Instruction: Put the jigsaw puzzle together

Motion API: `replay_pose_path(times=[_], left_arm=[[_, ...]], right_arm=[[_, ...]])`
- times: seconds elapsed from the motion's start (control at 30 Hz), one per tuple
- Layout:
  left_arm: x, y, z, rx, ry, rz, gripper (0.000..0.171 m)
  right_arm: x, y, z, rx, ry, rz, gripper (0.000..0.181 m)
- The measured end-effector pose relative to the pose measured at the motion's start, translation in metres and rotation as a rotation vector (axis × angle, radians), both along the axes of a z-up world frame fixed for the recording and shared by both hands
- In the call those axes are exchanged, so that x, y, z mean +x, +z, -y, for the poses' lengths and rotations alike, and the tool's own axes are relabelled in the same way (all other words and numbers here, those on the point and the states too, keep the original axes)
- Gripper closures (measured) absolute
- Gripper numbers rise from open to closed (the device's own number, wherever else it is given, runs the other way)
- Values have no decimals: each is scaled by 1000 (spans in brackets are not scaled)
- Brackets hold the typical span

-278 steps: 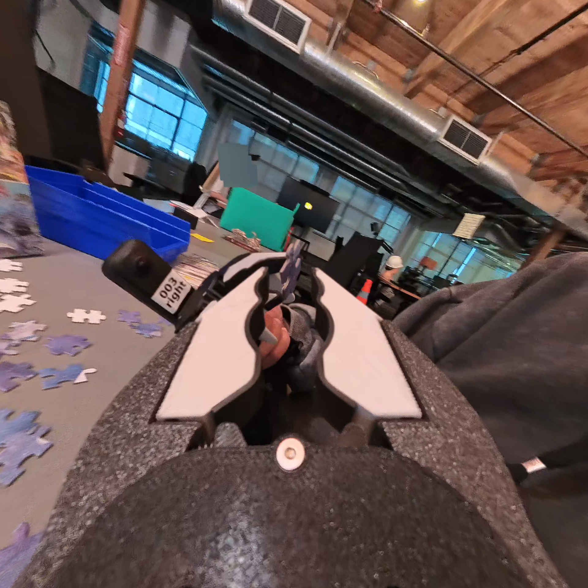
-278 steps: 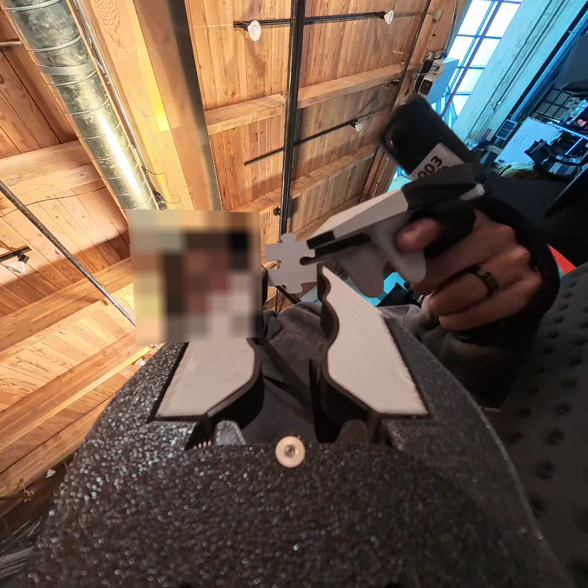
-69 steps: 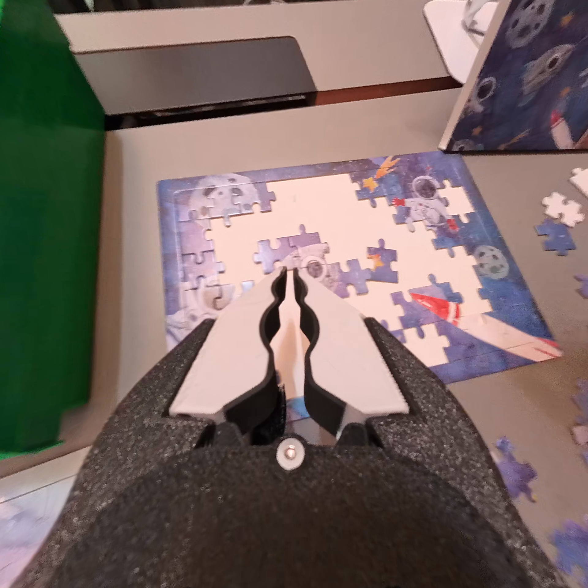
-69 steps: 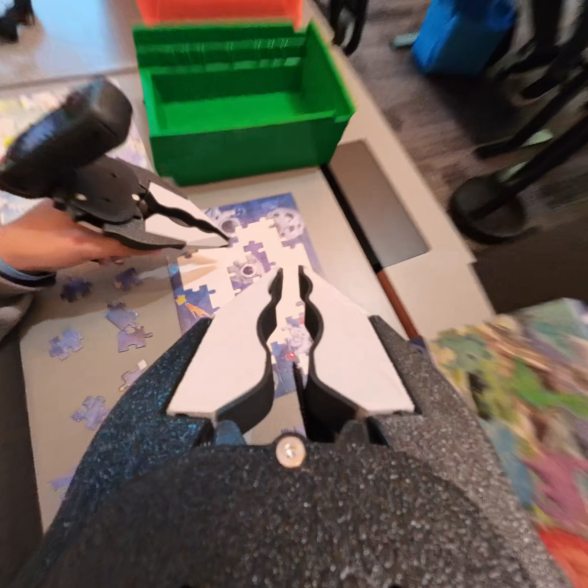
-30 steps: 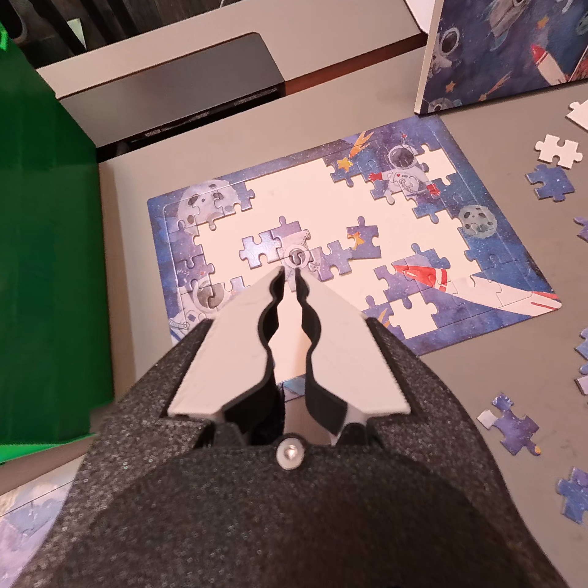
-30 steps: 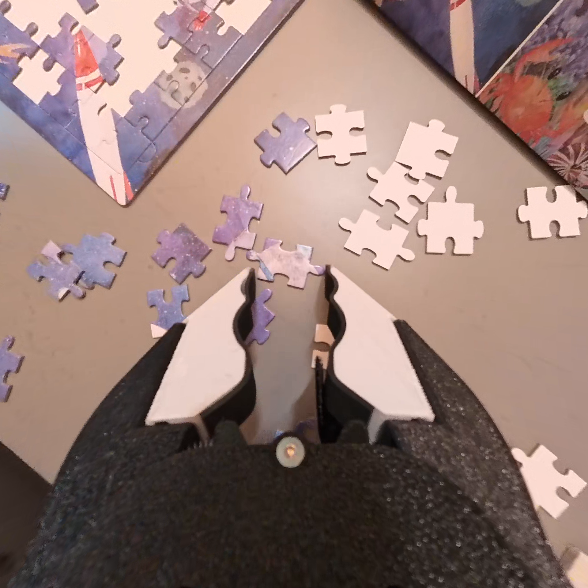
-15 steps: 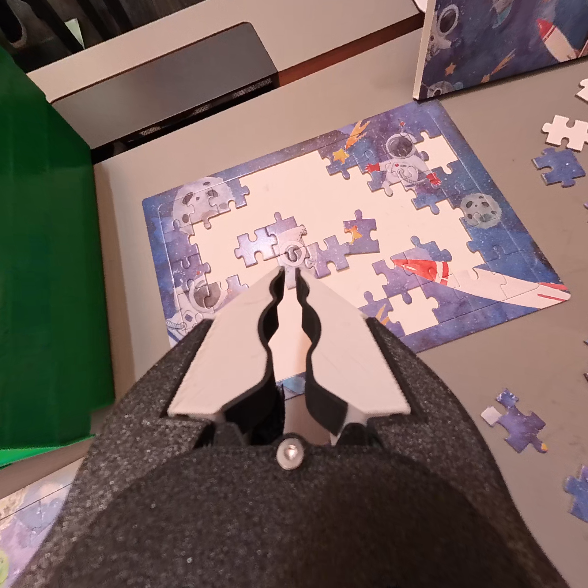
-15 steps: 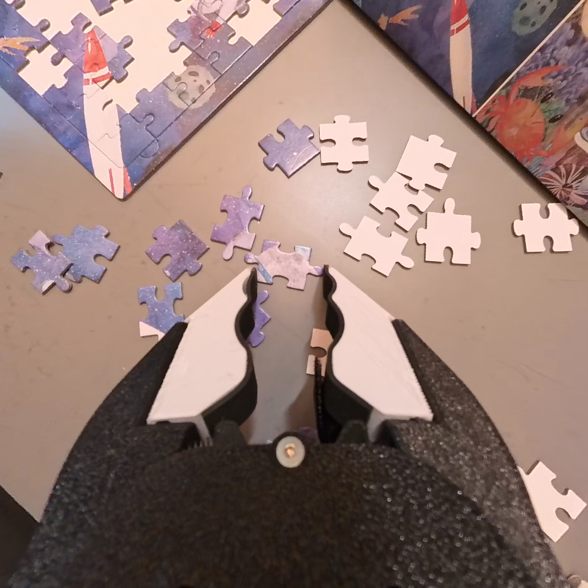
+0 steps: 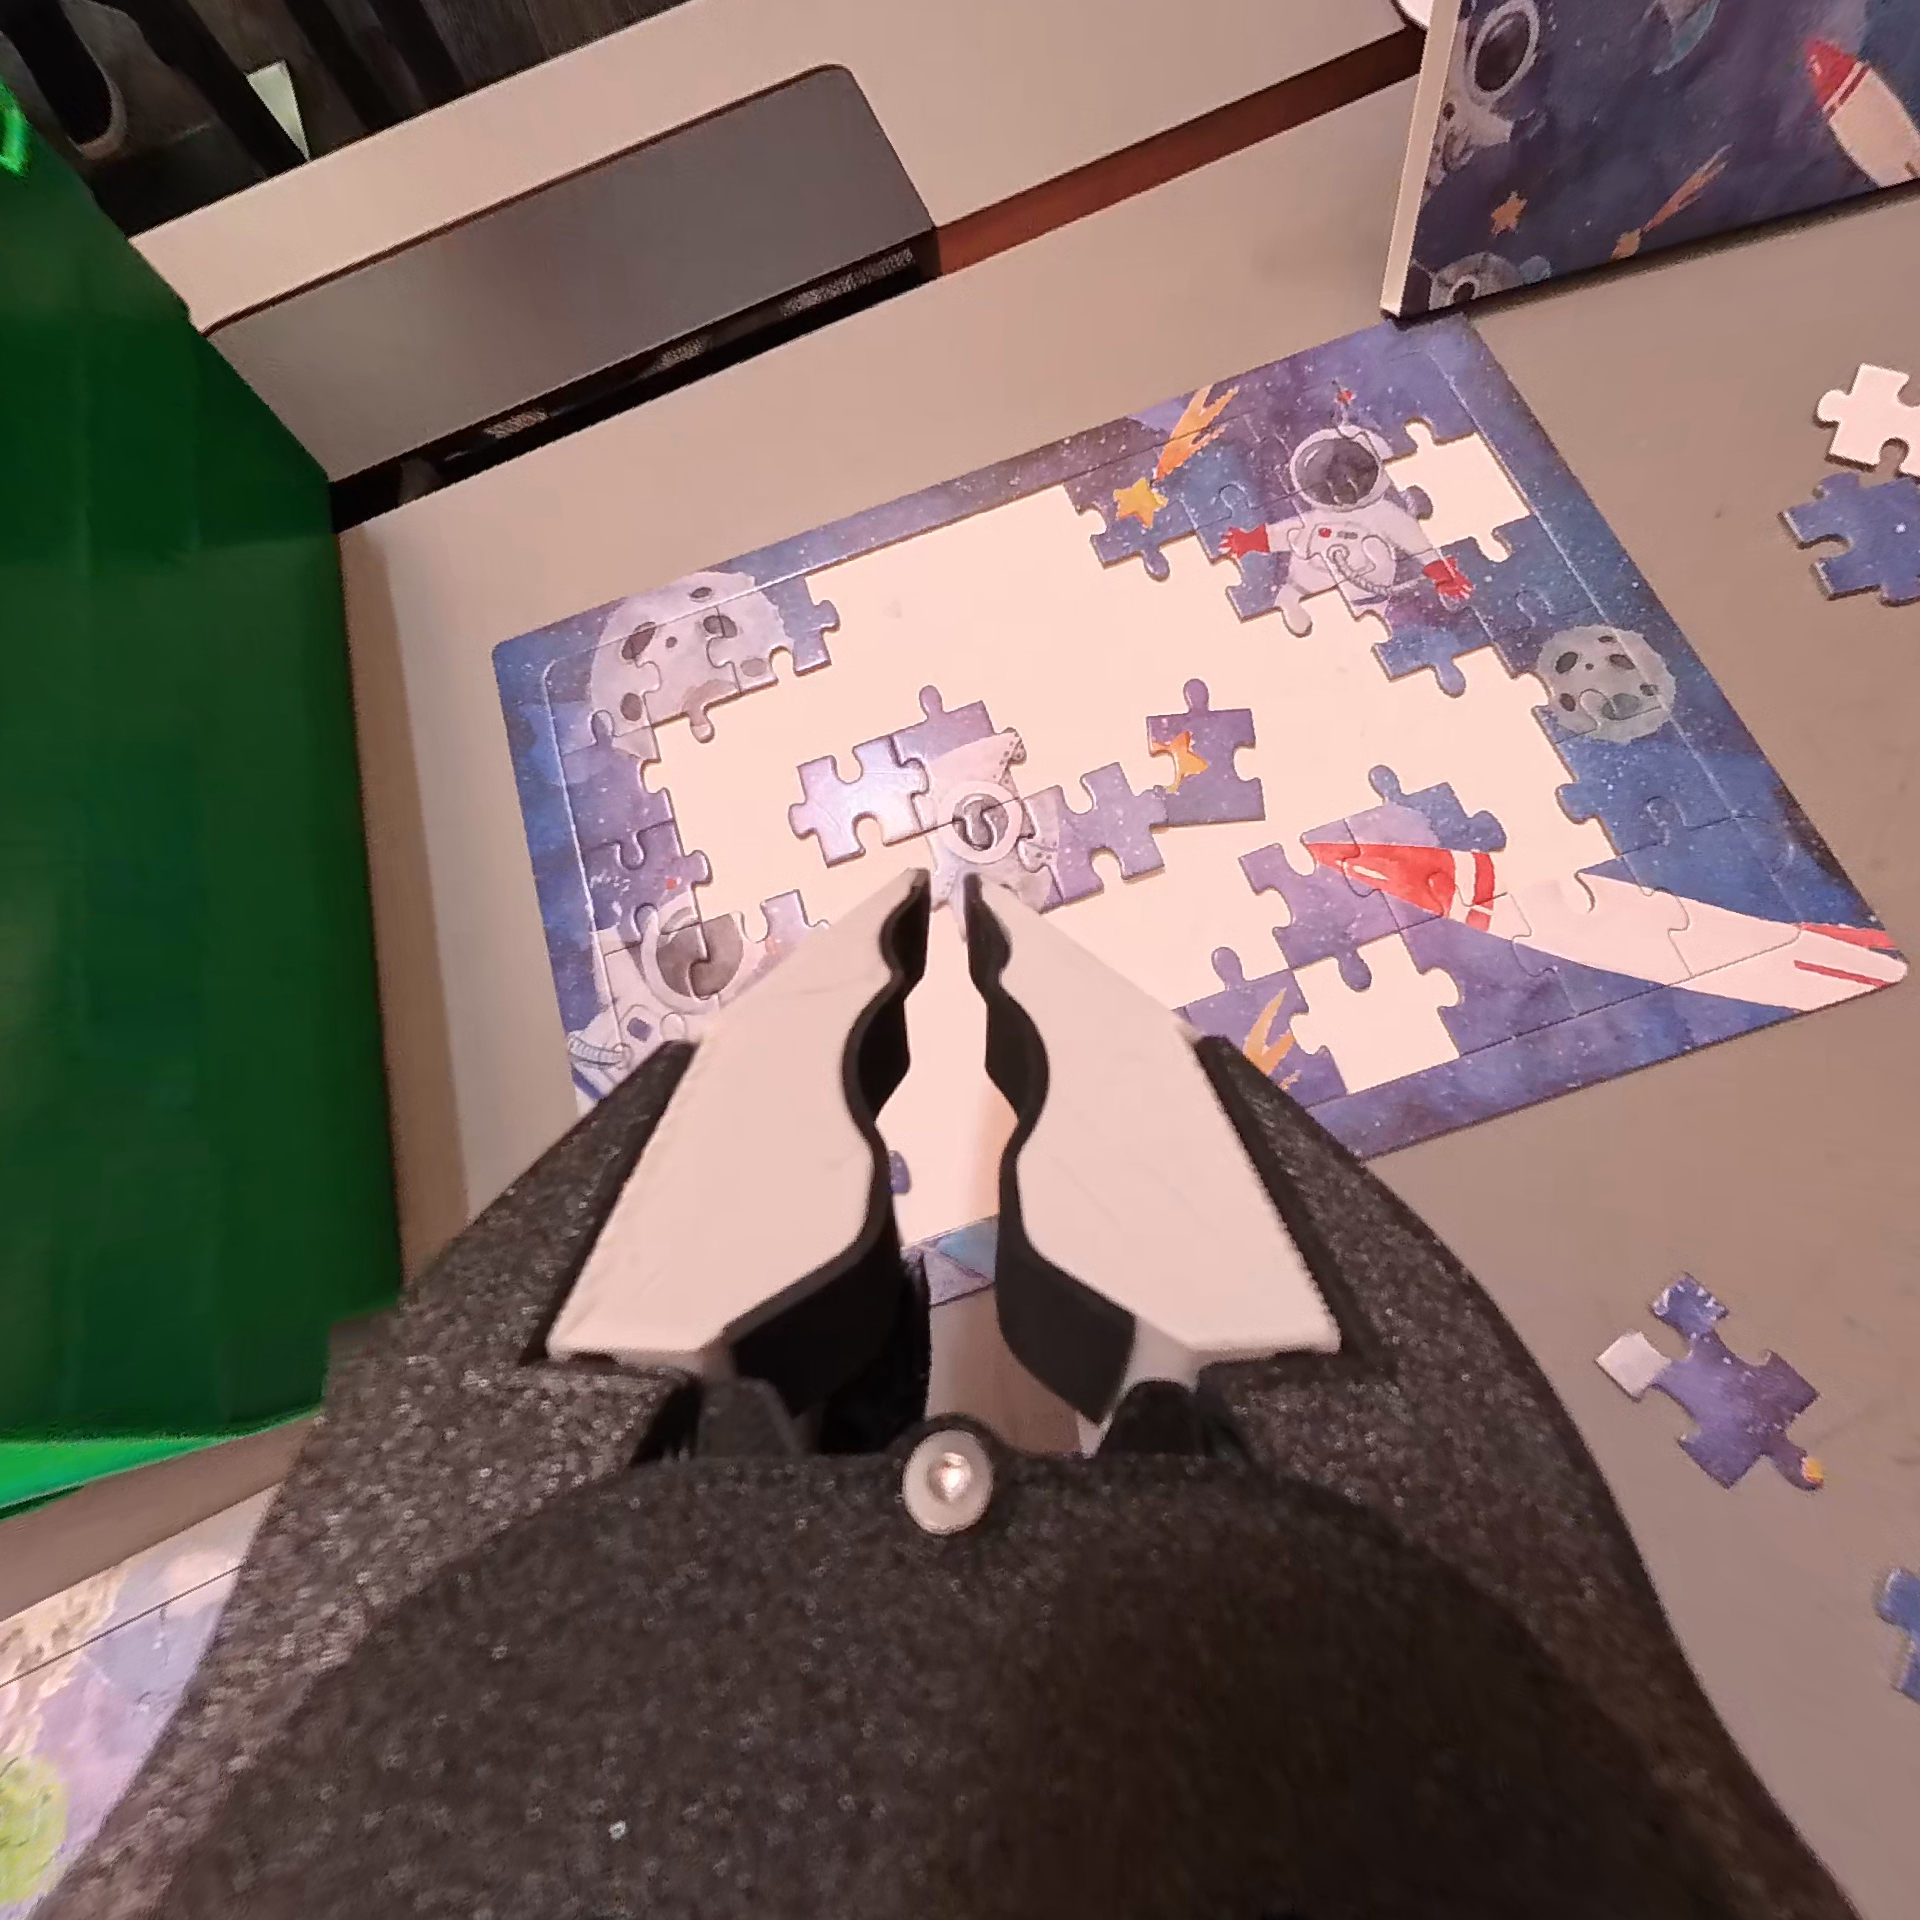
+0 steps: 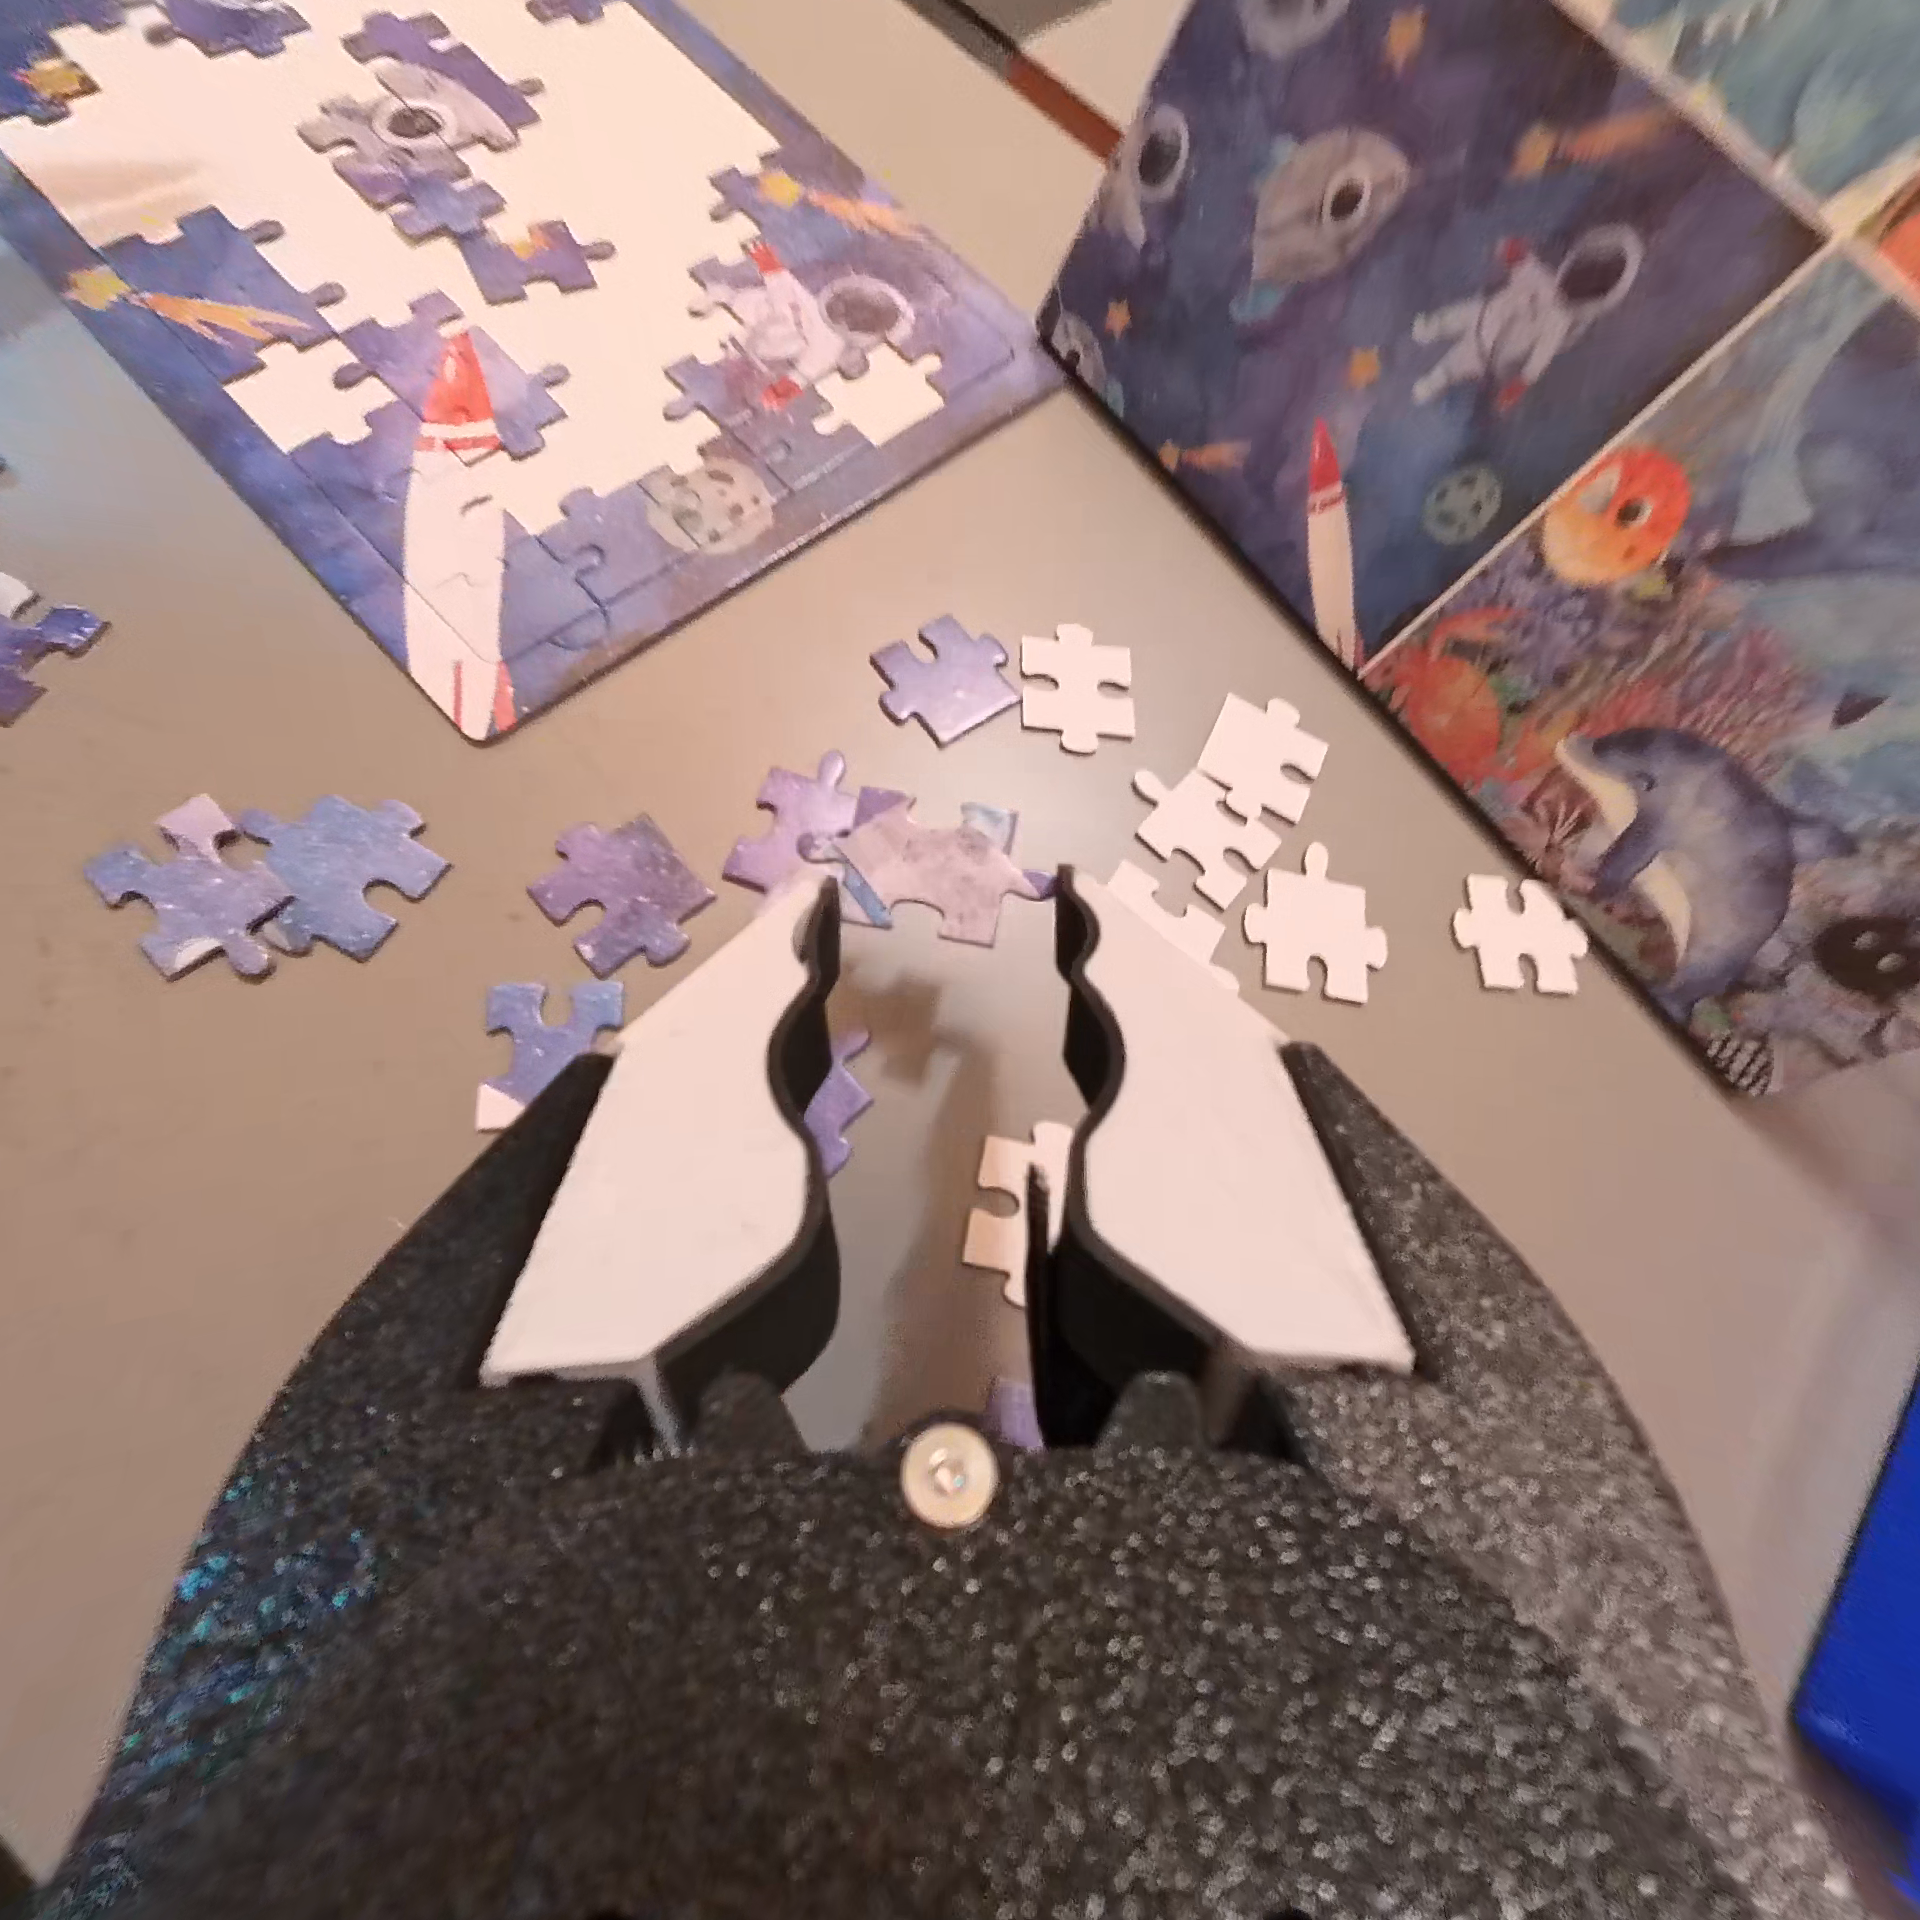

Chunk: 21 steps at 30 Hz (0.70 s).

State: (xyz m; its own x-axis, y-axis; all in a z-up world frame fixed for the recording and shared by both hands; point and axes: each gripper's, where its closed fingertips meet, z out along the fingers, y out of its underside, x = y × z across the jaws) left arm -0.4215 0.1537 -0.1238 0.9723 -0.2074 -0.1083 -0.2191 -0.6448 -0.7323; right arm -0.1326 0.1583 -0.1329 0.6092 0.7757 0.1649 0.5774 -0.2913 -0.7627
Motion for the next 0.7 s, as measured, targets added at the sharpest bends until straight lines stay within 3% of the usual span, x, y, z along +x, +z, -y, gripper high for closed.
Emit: replay_pose_path(times=[0.1, 0.27, 0.33, 0.57, 0.7], left_arm=[[22, 3, 2, -2, -55, 112, 165], [102, 37, 18, -32, -291, 696, 151], [126, 48, 28, -64, -382, 841, 146], [171, 59, 52, -132, -571, 977, 141], [185, 47, 66, -221, -636, 958, 141]], right_arm=[[-10, 13, 6, 106, 50, 13, 140], [-37, 32, 27, 242, 147, 16, 140], [-47, 37, 34, 289, 175, 17, 140], [-72, 45, 59, 355, 281, 9, 140], [-80, 46, 70, 369, 329, 3, 140]])
